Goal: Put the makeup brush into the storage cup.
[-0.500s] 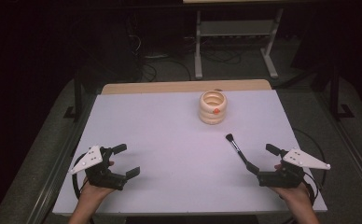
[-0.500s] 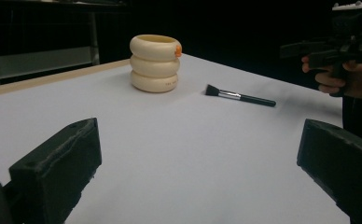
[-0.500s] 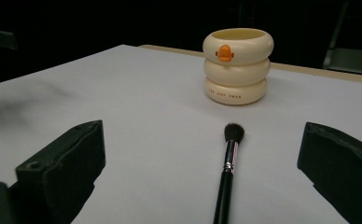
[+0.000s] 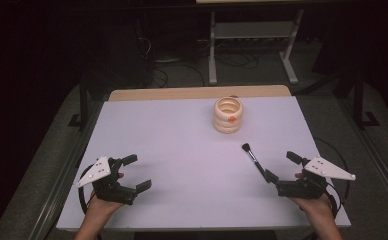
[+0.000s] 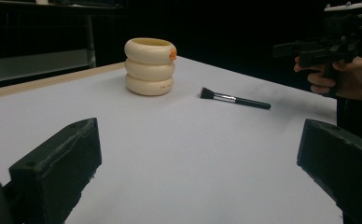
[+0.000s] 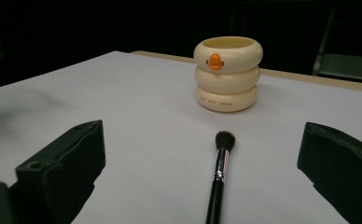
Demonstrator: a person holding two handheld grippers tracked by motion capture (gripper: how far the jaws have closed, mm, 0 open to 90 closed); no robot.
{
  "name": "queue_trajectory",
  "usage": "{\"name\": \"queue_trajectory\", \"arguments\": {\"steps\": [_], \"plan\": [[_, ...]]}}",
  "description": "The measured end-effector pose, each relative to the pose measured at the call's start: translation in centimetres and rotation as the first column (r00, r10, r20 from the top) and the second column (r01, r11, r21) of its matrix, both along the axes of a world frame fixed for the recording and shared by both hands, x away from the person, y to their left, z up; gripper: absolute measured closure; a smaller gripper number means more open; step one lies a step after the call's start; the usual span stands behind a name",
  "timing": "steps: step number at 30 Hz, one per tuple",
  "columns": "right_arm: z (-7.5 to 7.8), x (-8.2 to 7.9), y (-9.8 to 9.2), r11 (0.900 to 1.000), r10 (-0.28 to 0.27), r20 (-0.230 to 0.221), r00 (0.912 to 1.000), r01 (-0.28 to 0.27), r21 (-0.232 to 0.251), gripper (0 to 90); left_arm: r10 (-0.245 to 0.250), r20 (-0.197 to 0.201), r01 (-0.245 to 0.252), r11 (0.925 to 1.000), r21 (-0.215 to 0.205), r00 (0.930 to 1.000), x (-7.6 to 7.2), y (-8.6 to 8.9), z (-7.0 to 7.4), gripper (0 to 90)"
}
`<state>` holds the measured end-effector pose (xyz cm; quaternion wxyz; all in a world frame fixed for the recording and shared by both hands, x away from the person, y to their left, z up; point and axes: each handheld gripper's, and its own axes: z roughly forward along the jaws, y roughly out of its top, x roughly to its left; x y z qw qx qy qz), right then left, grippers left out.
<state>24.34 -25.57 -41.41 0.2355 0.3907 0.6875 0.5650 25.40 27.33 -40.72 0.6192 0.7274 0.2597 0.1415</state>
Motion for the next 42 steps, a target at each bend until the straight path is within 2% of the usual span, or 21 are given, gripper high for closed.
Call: {"name": "queue_trajectory", "arguments": {"steps": [7, 24, 33, 42], "plan": [[0.2, 0.5, 0.4, 1.000, -0.001, 0.013, 0.9999, 0.001, -0.016, 0.4, -0.005, 0.000, 0.005, 1.0000, -0.005, 1.0000, 0.0, 0.3, -0.1, 0.0], [0.5, 1.7, 1.5, 1.000, 0.012, 0.021, 0.9997, -0.012, -0.018, 0.4, -0.015, -0.005, 0.015, 0.9998, -0.015, 0.9999, 0.0, 0.2, -0.1, 0.0], [0.6, 2.4, 1.6, 1.000, -0.001, 0.033, 0.9995, 0.001, 0.011, 0.4, -0.021, -0.008, 0.021, 0.9996, -0.020, 0.9997, 0.0, 0.0, -0.1, 0.0], [0.8, 2.9, 1.7, 1.000, 0.001, 0.035, 0.9994, -0.002, 0.009, 0.4, -0.024, -0.007, 0.024, 0.9996, -0.017, 0.9997, 0.0, 0.1, 0.0, 0.0]]}}
